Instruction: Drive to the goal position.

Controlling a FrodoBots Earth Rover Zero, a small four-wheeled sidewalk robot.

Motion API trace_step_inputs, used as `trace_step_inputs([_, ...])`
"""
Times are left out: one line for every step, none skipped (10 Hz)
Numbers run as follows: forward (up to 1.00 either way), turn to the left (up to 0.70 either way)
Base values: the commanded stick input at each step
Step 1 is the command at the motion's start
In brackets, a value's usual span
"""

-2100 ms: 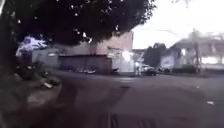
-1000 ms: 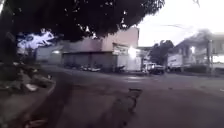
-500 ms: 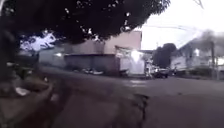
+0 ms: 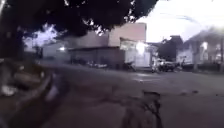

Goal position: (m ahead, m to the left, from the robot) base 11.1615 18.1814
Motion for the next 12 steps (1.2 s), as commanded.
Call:
trace_step_inputs([0.7, 0.0])
trace_step_inputs([0.7, 0.0])
trace_step_inputs([0.7, 0.0])
trace_step_inputs([0.7, 0.0])
trace_step_inputs([0.7, -0.35])
trace_step_inputs([0.7, -0.35])
trace_step_inputs([0.7, -0.35])
trace_step_inputs([0.7, -0.35])
trace_step_inputs([0.7, -0.21])
trace_step_inputs([0.7, 0.0])
trace_step_inputs([0.7, 0.0])
trace_step_inputs([0.7, 0.0])
